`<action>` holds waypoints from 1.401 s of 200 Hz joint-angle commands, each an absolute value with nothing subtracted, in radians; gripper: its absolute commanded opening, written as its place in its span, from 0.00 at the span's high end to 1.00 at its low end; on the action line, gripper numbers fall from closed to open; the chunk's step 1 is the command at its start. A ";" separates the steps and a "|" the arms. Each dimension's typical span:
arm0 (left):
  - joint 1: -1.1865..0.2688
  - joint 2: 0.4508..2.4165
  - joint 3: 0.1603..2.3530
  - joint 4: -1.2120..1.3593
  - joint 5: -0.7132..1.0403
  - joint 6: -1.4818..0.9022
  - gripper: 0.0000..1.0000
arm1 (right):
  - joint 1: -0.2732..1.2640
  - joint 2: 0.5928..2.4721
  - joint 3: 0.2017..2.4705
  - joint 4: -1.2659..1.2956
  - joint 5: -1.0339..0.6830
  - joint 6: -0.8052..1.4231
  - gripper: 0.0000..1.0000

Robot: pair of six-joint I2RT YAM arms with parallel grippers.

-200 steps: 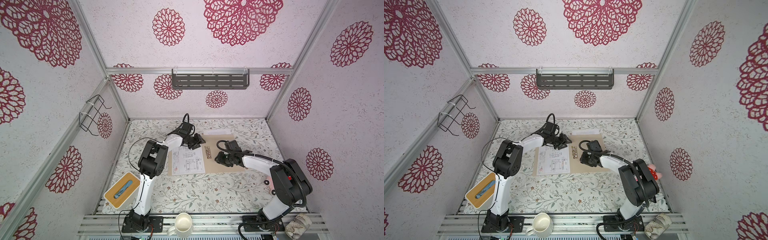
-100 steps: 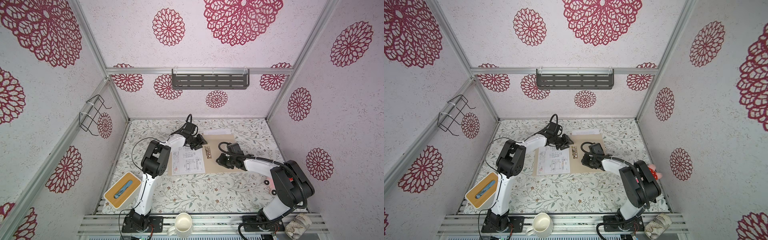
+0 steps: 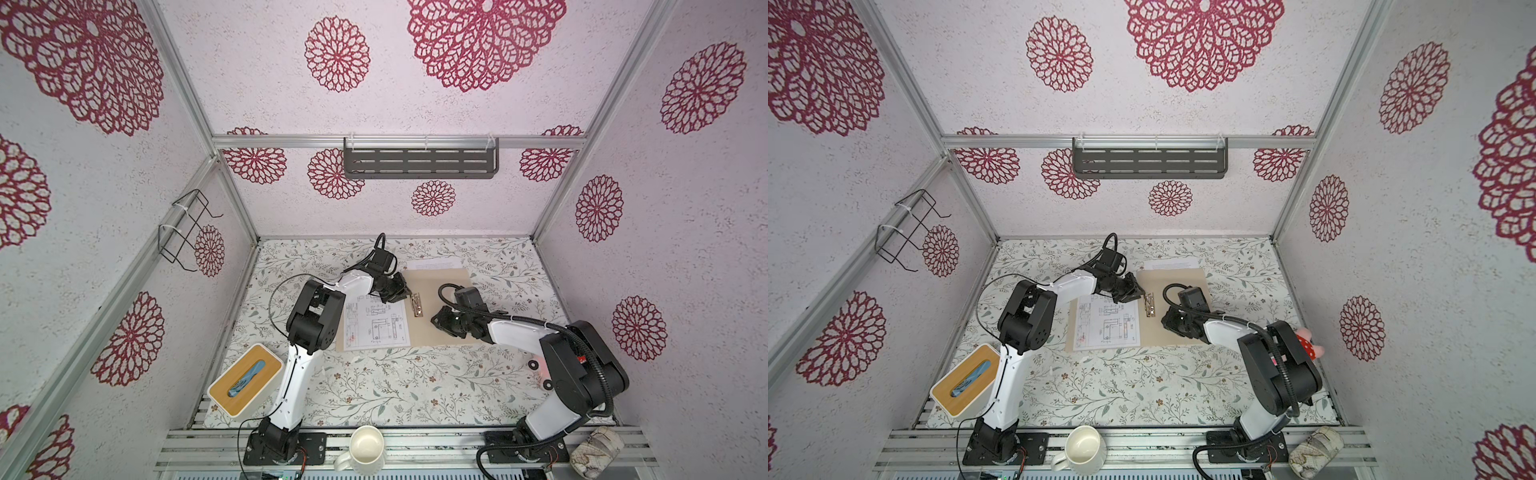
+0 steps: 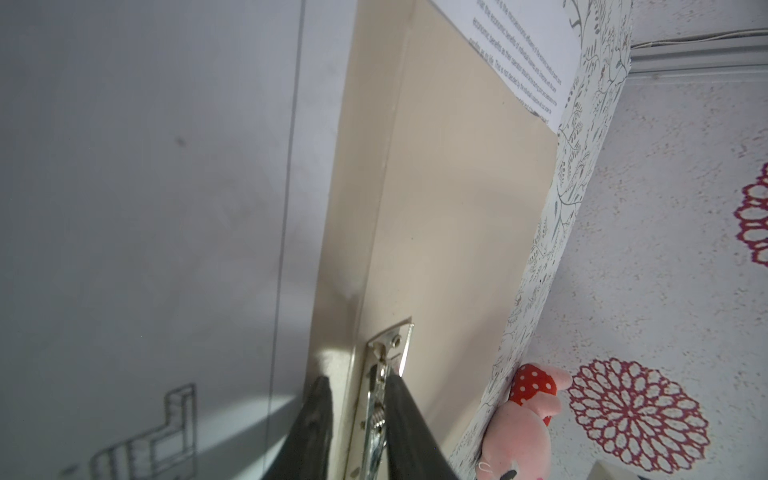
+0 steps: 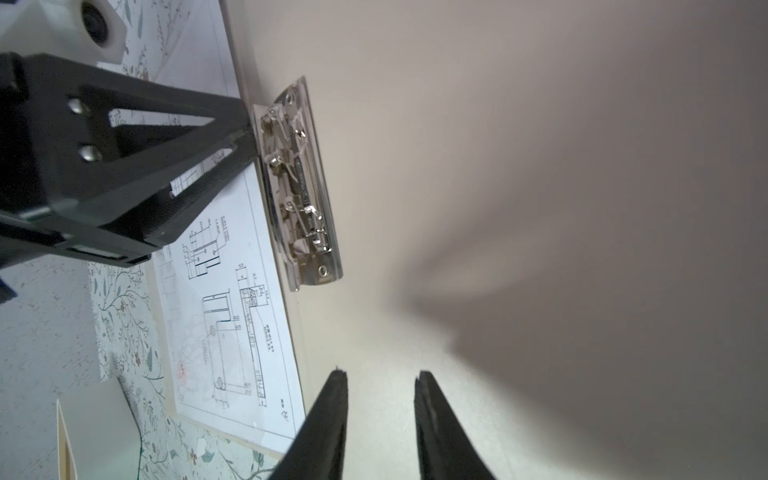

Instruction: Put the files into the folder

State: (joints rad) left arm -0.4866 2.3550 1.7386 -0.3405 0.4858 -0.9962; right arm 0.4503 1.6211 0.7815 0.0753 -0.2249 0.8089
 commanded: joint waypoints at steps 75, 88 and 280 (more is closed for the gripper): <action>-0.505 2.372 1.769 -0.328 0.485 -1.025 0.83 | 0.446 1.621 0.796 0.087 -0.238 0.837 0.68; -0.505 2.374 1.769 -0.330 0.484 -1.028 0.83 | 0.445 1.623 0.795 0.086 -0.238 0.839 0.68; -0.433 2.299 1.636 -0.327 0.533 -0.926 0.95 | 0.445 1.523 0.817 0.072 -0.131 0.851 0.63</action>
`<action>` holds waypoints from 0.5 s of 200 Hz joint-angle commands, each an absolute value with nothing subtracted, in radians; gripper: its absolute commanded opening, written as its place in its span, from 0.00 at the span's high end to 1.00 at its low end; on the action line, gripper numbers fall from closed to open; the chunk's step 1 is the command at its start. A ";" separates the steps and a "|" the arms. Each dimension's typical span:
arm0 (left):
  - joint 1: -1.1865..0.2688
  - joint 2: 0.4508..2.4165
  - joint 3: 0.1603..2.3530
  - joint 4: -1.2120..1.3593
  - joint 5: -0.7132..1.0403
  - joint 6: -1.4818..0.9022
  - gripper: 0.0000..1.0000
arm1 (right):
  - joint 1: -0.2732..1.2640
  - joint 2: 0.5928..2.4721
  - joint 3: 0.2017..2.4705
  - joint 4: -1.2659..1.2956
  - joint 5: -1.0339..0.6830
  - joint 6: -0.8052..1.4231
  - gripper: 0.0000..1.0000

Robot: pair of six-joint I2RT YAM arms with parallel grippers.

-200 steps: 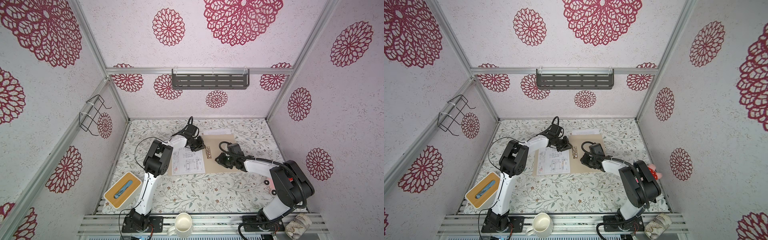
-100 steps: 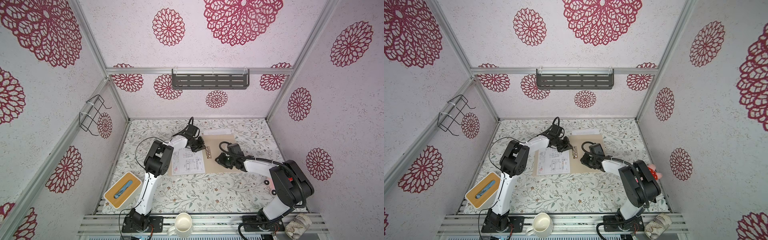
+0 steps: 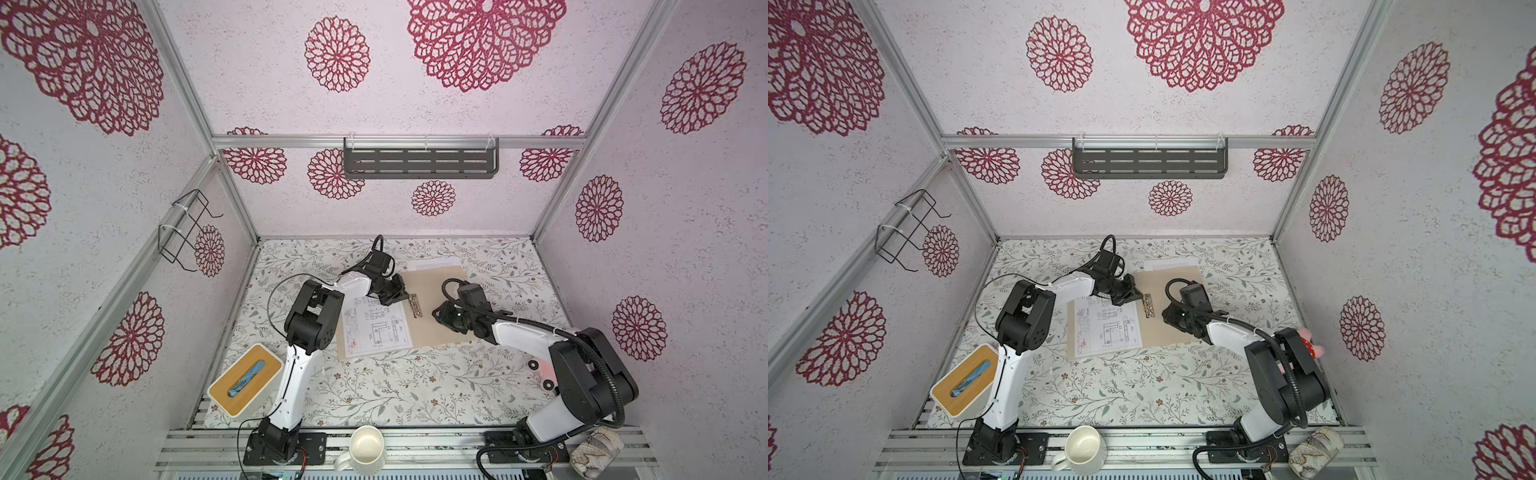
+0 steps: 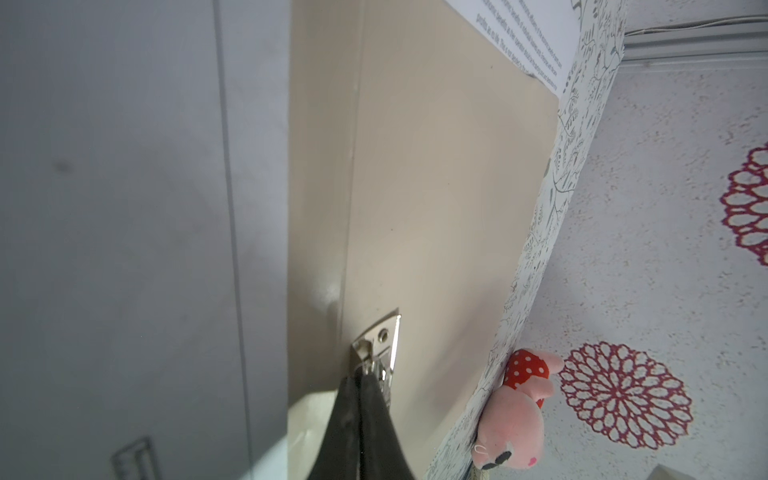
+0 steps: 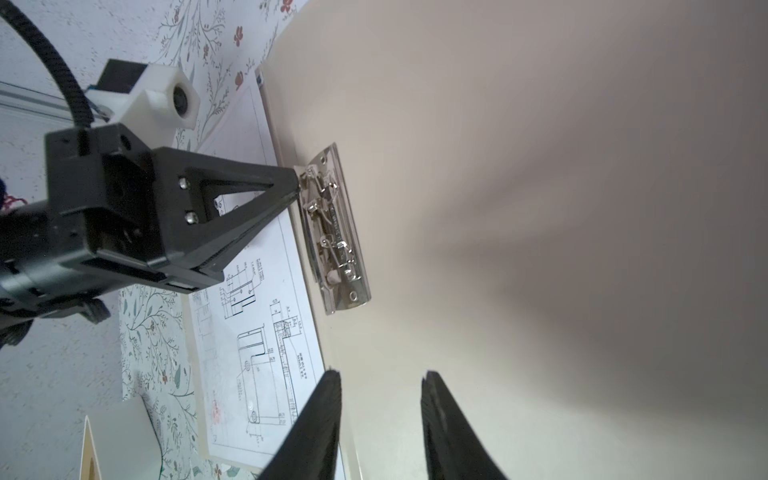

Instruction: Put the files into the folder

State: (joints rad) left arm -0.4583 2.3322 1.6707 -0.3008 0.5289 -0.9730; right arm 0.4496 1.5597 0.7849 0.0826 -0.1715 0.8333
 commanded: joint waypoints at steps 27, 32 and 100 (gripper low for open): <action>-0.419 2.286 1.621 -0.347 0.537 -0.898 0.95 | 0.444 1.544 0.829 0.079 -0.165 0.849 0.63; -0.417 2.285 1.617 -0.349 0.539 -0.896 0.95 | 0.445 1.549 0.831 0.083 -0.176 0.848 0.63; -0.384 2.255 1.566 -0.356 0.548 -0.861 0.94 | 0.471 1.667 0.851 0.185 -0.326 0.894 0.70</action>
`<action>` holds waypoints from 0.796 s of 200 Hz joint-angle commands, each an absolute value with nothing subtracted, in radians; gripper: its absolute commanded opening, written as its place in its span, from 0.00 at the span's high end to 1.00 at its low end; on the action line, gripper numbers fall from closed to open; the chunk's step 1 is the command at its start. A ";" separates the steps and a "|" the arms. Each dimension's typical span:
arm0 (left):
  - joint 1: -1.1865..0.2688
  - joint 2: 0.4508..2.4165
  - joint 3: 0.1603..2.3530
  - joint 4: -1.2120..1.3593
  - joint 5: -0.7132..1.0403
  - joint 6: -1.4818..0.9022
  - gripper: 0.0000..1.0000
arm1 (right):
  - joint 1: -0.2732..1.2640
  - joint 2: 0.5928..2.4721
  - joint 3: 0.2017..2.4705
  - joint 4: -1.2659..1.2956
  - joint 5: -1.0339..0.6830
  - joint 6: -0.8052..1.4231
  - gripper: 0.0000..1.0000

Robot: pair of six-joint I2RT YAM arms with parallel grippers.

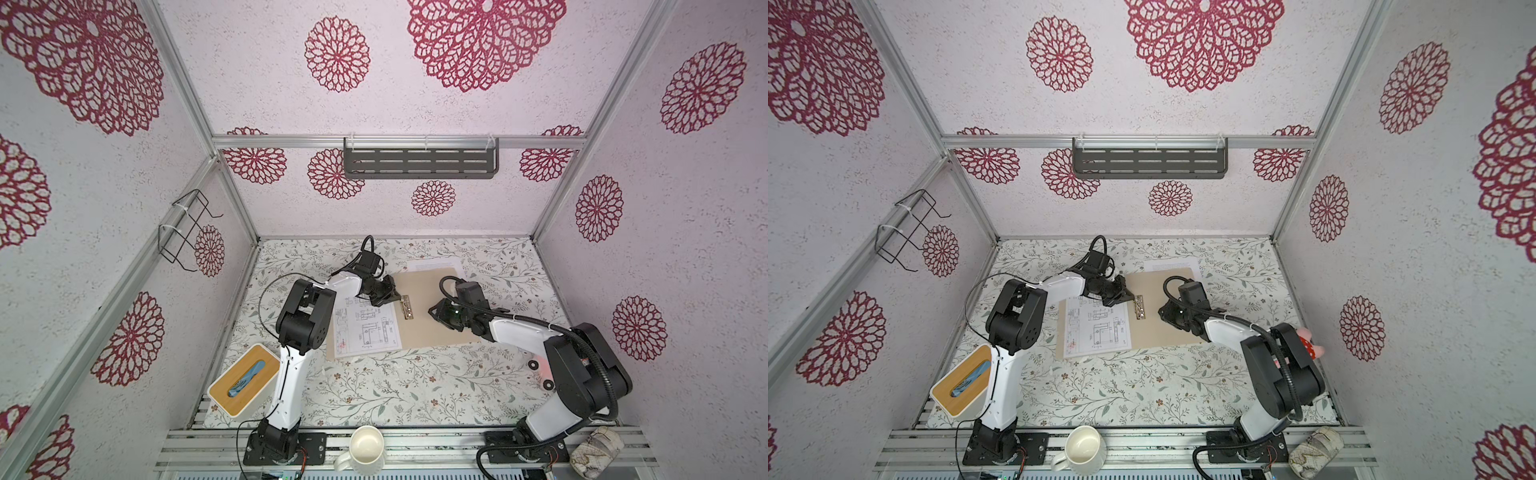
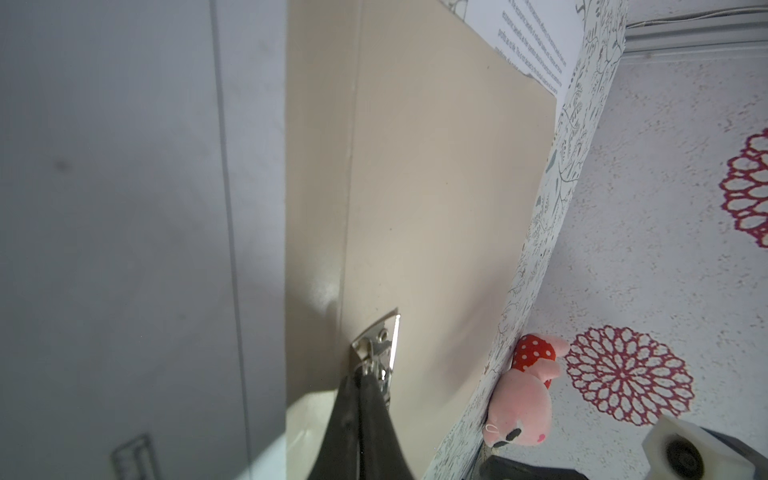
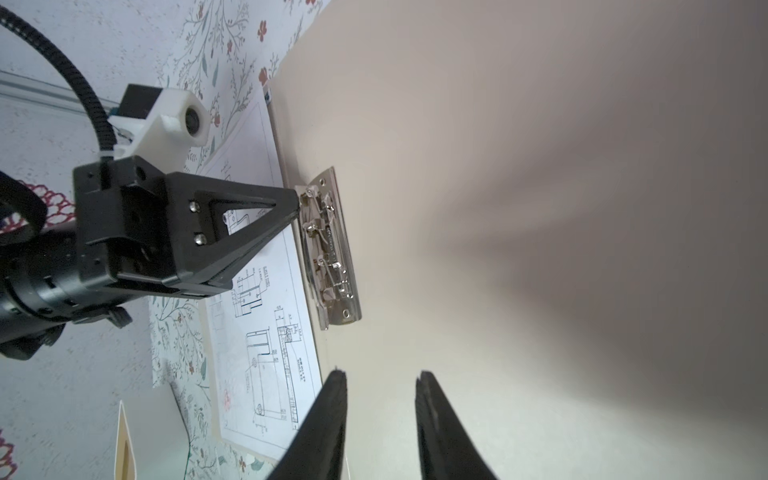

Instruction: Put the files into the folder

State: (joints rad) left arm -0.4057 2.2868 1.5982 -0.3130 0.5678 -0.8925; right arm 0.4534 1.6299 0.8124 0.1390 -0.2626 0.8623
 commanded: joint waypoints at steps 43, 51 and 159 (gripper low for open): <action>-0.362 2.239 1.538 -0.361 0.557 -0.840 0.94 | 0.519 1.754 0.925 0.198 -0.359 0.898 0.72; -0.360 2.237 1.534 -0.362 0.558 -0.835 0.94 | 0.528 1.770 0.941 0.202 -0.366 0.899 0.73; -0.352 2.229 1.519 -0.355 0.560 -0.827 0.95 | 0.571 1.909 1.071 0.174 -0.436 0.899 0.81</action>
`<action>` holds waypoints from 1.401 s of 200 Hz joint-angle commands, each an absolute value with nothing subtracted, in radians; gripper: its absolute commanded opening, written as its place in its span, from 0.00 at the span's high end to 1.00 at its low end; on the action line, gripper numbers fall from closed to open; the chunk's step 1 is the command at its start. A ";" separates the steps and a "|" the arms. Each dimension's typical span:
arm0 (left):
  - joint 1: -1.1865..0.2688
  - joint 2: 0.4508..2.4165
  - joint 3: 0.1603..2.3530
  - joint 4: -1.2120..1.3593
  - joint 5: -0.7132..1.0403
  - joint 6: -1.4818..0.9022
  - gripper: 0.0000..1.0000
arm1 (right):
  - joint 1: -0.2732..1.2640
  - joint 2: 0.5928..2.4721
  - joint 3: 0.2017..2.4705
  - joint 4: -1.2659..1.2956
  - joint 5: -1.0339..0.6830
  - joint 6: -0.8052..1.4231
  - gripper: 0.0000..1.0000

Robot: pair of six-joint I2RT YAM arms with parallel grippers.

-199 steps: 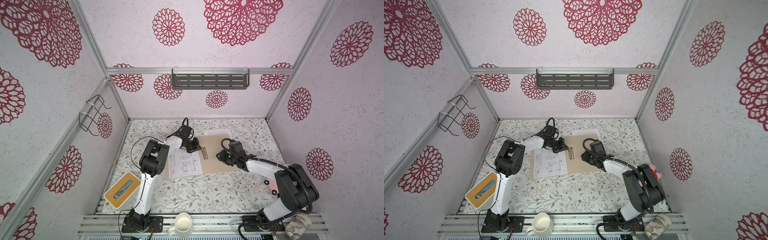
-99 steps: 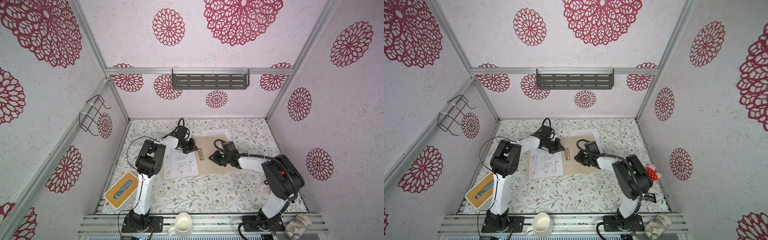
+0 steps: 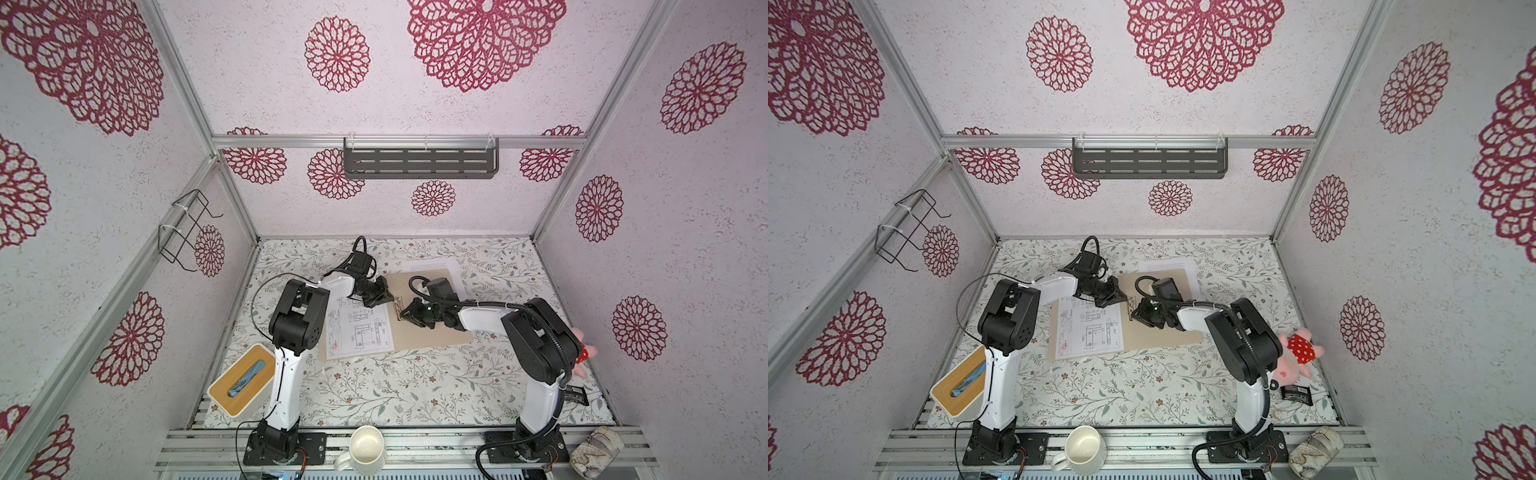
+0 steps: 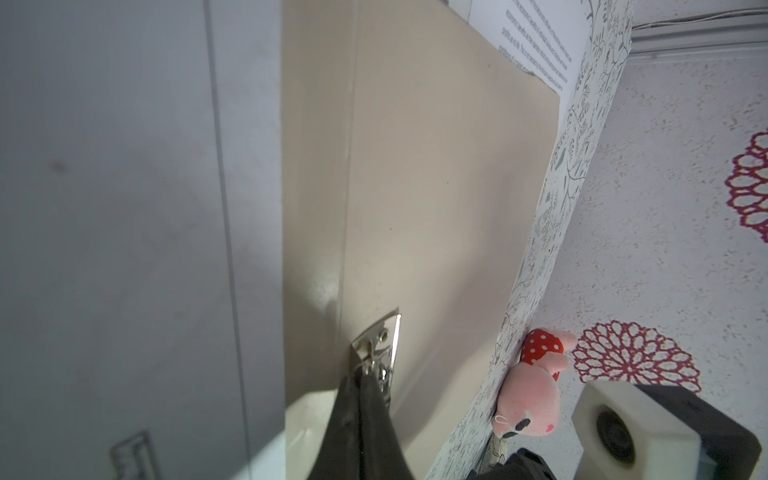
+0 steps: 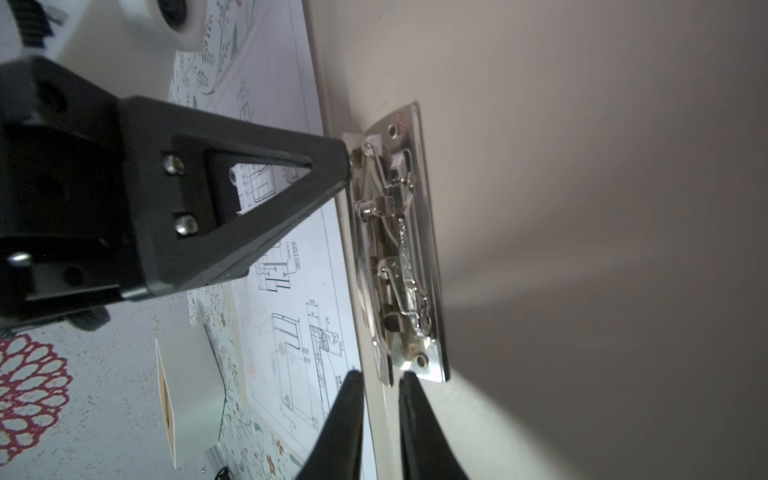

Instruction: Put the files into the folder

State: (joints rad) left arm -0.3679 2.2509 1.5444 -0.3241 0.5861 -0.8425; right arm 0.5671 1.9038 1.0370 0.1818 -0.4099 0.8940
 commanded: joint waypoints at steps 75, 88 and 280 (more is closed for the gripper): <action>-0.352 2.225 1.516 -0.345 0.557 -0.836 0.95 | 0.572 1.930 1.082 0.141 -0.438 0.881 0.81; -0.352 2.225 1.513 -0.341 0.558 -0.839 0.95 | 0.572 1.931 1.081 0.137 -0.439 0.880 0.81; -0.352 2.236 1.498 -0.320 0.563 -0.850 0.95 | 0.575 1.968 1.071 0.152 -0.449 0.882 0.93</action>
State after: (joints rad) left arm -0.3656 2.2417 1.5169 -0.2943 0.5869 -0.8459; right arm 0.5705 1.9553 1.0683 0.1623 -0.4507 0.8917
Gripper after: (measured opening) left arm 0.057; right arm 0.085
